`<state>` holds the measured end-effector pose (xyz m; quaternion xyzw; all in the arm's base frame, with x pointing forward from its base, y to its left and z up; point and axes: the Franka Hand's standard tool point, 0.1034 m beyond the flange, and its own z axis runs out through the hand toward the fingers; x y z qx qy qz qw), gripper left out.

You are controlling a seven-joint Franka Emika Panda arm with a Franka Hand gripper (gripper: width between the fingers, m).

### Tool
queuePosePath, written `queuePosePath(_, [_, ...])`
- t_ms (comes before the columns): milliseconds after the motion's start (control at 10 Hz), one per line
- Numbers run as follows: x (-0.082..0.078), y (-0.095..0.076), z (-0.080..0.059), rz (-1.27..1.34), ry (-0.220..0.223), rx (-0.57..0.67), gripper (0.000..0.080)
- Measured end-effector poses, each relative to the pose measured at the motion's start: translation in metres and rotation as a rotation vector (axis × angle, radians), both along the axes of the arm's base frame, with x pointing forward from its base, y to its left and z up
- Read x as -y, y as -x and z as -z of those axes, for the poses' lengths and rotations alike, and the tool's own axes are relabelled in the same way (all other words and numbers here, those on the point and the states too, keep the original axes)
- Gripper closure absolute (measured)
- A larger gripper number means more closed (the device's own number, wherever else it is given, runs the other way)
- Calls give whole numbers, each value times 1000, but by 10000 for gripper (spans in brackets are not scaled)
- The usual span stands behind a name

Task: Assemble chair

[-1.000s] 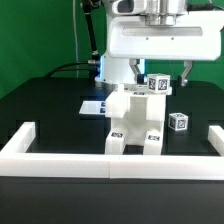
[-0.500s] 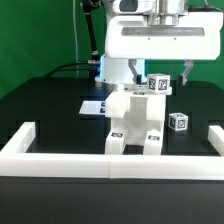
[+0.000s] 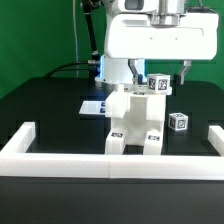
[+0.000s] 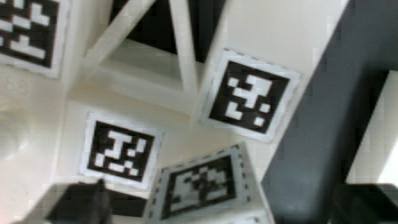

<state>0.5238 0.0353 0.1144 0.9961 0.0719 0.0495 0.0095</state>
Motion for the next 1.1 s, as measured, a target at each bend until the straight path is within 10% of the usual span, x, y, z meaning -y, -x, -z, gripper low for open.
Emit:
queuePosePath(300, [0,0,0,26,-2,0,513])
queuePosePath(1100, [-1,0,1,711,-101,16,512])
